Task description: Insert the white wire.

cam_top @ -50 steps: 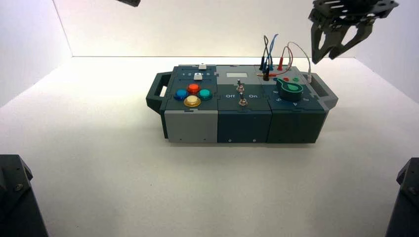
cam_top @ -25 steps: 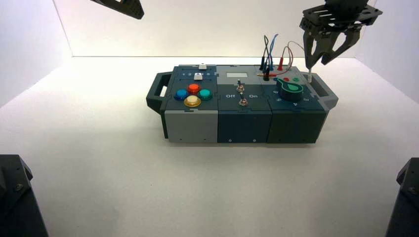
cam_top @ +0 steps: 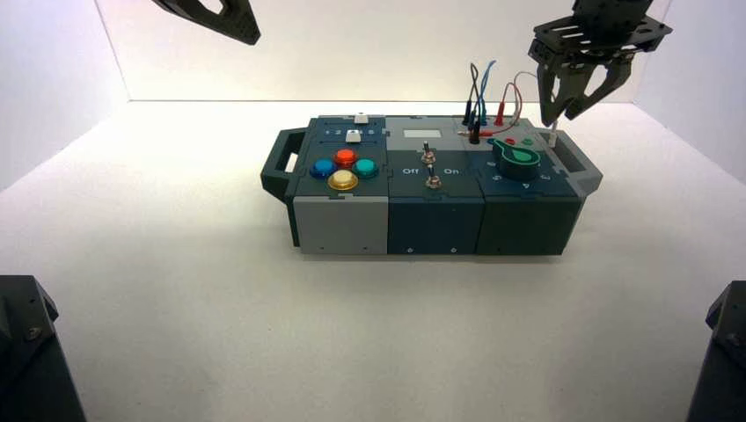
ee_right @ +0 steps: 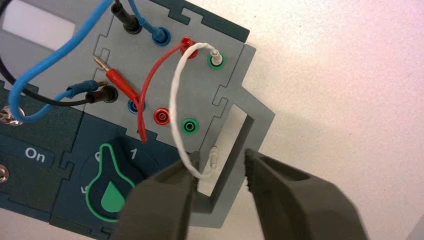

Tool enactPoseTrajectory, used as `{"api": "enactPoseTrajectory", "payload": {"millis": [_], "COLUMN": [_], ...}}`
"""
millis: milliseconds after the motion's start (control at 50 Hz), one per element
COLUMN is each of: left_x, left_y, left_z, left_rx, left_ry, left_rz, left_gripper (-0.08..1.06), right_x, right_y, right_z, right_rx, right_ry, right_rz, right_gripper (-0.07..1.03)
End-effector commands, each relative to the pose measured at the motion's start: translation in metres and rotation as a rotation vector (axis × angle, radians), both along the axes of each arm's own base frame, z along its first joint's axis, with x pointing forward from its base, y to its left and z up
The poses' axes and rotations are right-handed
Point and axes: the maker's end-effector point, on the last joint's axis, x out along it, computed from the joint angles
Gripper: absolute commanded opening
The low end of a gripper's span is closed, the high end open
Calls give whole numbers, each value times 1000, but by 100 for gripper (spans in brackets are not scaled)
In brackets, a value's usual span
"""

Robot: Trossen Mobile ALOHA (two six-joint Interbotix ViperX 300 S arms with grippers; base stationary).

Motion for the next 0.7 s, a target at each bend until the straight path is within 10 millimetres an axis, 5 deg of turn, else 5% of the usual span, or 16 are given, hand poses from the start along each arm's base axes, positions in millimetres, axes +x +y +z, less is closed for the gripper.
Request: {"api": "enactPoseTrajectory", "payload": {"millis": [20, 140, 200, 700], "left_x": [3, 3, 3, 2], "left_y": [-2, -2, -2, -1], "left_z": [7, 7, 6, 5], "left_rx": [-11, -12, -11, -10], "left_ry": [-21, -22, -21, -19], "left_rz": [-3, -3, -3, -2], "left_gripper": [-3, -3, -3, -3], "right_x": [7, 6, 6, 5], "right_y": [2, 1, 0, -1], "right_z": [4, 1, 1, 39], "right_rx": [-1, -9, -17, -11], "right_ry": [-19, -6, 0, -102], "right_rz": [12, 14, 21, 27], "right_gripper": [27, 14, -3, -2]}}
